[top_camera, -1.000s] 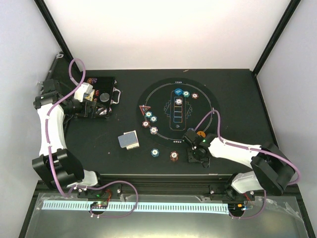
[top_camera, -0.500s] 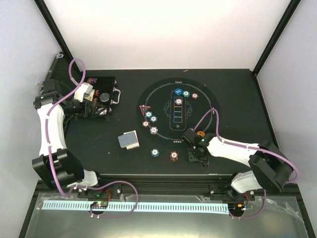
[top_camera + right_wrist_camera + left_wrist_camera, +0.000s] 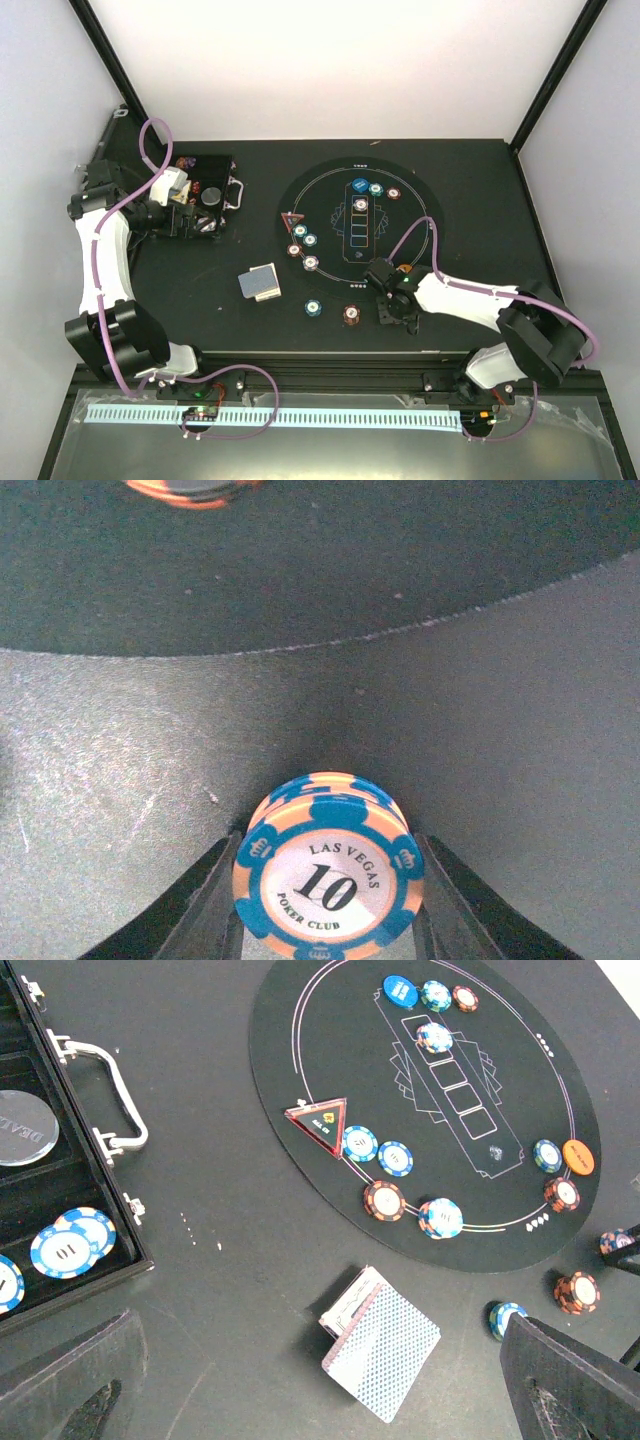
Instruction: Distribute texas hold em gaming equipment
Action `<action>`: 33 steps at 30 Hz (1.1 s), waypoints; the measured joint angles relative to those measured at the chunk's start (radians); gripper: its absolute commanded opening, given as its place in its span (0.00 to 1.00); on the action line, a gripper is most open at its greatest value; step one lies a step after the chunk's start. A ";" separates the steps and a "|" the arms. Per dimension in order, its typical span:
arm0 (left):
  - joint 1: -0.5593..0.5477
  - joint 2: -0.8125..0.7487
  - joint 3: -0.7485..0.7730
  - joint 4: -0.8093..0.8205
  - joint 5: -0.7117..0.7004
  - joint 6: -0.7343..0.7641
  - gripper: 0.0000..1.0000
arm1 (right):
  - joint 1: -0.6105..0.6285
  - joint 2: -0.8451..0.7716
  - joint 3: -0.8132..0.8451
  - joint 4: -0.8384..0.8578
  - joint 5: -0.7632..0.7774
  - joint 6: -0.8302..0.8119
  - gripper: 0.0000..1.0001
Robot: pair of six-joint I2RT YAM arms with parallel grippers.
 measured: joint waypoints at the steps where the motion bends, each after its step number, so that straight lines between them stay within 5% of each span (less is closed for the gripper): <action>1: 0.000 0.000 0.000 0.000 0.000 0.000 0.99 | 0.000 0.001 0.001 0.001 0.000 -0.002 0.33; 13: 0.000 0.000 0.004 -0.005 0.000 0.000 0.99 | -0.017 -0.044 0.089 -0.086 0.009 -0.028 0.23; 22: 0.000 0.000 0.010 -0.022 0.000 0.012 0.99 | -0.210 -0.087 0.253 -0.135 0.035 -0.131 0.22; 33: 0.000 0.000 0.010 -0.033 0.005 0.048 0.99 | -0.426 0.225 0.402 -0.049 0.060 -0.236 0.21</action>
